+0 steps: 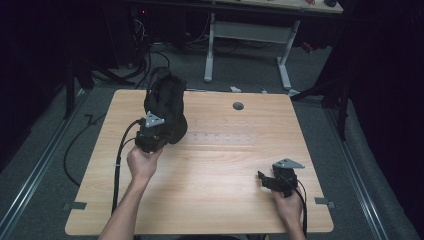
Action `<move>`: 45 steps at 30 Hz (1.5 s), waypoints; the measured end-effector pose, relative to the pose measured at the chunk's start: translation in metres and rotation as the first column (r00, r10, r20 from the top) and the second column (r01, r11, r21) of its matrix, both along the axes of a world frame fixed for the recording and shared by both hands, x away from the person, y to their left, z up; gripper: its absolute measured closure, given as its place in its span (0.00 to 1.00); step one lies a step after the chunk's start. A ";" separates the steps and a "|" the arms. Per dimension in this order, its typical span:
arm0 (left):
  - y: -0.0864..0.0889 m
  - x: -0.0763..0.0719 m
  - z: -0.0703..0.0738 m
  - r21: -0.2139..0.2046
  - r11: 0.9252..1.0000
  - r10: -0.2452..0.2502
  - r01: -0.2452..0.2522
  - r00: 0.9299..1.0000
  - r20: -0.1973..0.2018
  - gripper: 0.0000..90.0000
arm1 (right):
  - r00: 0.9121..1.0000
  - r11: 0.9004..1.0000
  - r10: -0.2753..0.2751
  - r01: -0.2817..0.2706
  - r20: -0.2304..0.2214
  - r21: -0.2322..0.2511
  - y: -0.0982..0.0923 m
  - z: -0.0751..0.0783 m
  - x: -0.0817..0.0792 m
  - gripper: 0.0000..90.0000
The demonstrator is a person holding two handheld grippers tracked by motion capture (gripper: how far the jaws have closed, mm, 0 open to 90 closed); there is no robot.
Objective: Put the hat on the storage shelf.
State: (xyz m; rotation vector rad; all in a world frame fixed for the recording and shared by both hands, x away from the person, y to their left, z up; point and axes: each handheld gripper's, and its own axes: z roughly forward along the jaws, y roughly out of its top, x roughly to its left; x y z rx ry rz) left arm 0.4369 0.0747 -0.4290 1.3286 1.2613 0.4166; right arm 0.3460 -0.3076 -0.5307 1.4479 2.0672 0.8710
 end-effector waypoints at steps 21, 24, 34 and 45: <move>-0.004 0.003 -0.019 0.004 1.000 -0.006 0.006 1.000 -0.014 0.93 | 1.000 1.000 -0.001 0.001 0.000 0.000 0.000 0.000 0.000 0.37; -0.004 0.002 -0.021 0.006 1.000 -0.008 0.008 1.000 -0.015 0.92 | 1.000 1.000 -0.001 0.001 0.000 0.000 0.000 0.000 0.000 0.37; -0.005 0.000 -0.021 -0.026 0.999 -0.024 0.023 0.999 -0.021 0.88 | 1.000 1.000 -0.001 0.001 0.000 0.000 0.000 0.000 0.000 0.37; 0.000 -0.002 -0.018 -0.063 0.998 -0.009 0.007 1.000 -0.026 0.61 | 1.000 1.000 -0.002 0.002 0.000 0.000 0.000 0.000 0.000 0.37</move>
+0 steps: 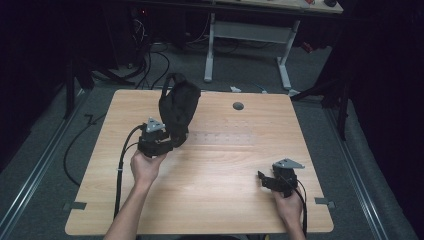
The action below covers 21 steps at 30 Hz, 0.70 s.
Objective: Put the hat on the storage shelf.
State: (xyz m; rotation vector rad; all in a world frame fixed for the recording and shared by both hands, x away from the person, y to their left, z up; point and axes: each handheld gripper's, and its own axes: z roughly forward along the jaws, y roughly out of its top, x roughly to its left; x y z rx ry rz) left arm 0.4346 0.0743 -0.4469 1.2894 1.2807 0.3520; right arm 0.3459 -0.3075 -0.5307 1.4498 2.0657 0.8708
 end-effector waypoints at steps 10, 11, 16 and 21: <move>0.005 -0.004 0.005 -0.043 0.999 -0.026 0.025 0.999 -0.020 0.46 | 1.000 1.000 0.000 0.000 0.000 0.000 0.000 0.000 0.000 0.37; 0.006 -0.005 0.006 -0.046 0.999 -0.028 0.027 0.999 -0.021 0.45 | 1.000 1.000 0.000 0.000 0.000 0.000 0.000 0.000 0.000 0.37; 0.012 -0.009 0.009 -0.048 0.998 -0.030 0.029 0.999 -0.018 0.43 | 1.000 1.000 0.000 0.000 0.000 0.000 0.000 0.000 0.000 0.37; 0.018 -0.014 0.013 -0.064 0.997 -0.035 0.034 0.999 -0.011 0.43 | 1.000 1.000 0.000 0.000 0.000 0.000 0.000 0.000 0.000 0.37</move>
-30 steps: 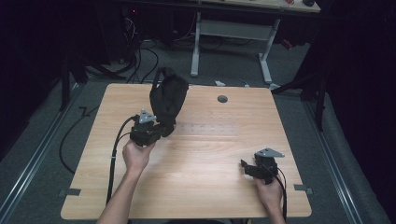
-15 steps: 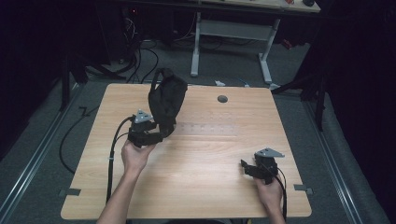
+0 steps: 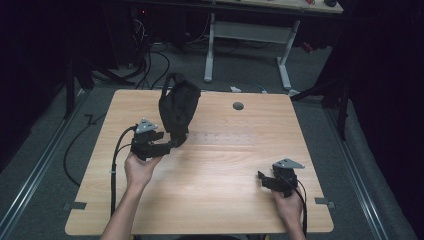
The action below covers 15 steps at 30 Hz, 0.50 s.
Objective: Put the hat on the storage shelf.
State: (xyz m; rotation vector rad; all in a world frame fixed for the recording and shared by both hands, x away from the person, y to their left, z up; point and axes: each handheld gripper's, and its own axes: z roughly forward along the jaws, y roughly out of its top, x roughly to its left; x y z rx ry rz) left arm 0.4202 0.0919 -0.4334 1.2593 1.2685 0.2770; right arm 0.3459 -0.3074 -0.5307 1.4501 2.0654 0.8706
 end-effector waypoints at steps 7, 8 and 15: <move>0.006 -0.007 -0.001 -0.007 1.000 0.010 -0.010 1.000 -0.003 0.44 | 1.000 1.000 0.000 0.000 0.000 0.000 0.000 0.000 0.000 0.37; 0.007 -0.008 -0.001 -0.009 1.000 0.011 -0.011 1.000 -0.005 0.44 | 1.000 1.000 0.000 0.000 0.000 0.000 0.000 0.000 0.000 0.37; 0.013 -0.014 -0.002 -0.010 1.000 0.009 -0.010 1.000 -0.008 0.44 | 1.000 1.000 0.000 0.000 0.000 0.000 0.000 0.000 0.000 0.37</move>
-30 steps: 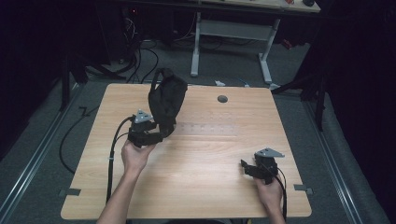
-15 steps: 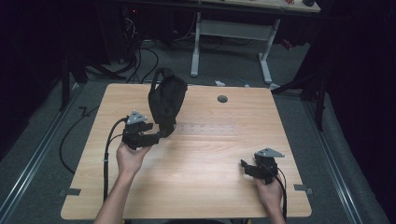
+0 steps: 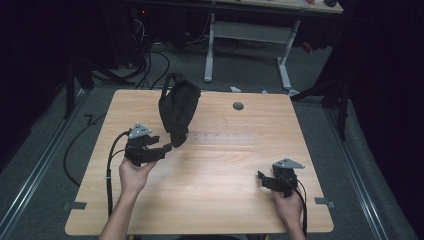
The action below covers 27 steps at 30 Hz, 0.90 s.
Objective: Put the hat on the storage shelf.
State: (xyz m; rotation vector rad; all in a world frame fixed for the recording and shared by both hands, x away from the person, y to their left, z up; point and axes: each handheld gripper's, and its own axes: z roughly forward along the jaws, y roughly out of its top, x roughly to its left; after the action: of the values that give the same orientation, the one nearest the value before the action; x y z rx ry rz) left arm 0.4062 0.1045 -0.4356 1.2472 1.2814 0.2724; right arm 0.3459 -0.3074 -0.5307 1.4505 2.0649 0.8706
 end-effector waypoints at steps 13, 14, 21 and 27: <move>0.009 -0.010 -0.008 -0.001 1.000 0.021 -0.021 1.000 -0.013 0.44 | 1.000 1.000 0.000 0.000 0.000 0.000 0.000 0.000 0.000 0.37; 0.010 -0.012 -0.009 -0.006 1.000 0.023 -0.023 1.000 -0.014 0.44 | 1.000 1.000 0.000 0.000 0.000 0.000 0.000 0.000 0.000 0.37; 0.013 -0.019 -0.014 -0.023 0.999 0.023 -0.024 0.999 -0.027 0.42 | 1.000 1.000 0.000 0.000 0.000 0.000 0.000 0.000 0.000 0.37; 0.012 -0.029 -0.021 -0.005 1.000 0.026 -0.026 0.999 -0.018 0.43 | 1.000 1.000 0.000 0.000 0.000 0.000 0.000 0.000 0.000 0.37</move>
State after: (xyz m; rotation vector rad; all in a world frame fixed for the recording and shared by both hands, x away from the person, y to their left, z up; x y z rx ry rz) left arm 0.3767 0.1162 -0.4565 1.2314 1.3140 0.2767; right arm 0.3459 -0.3074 -0.5307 1.4506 2.0648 0.8703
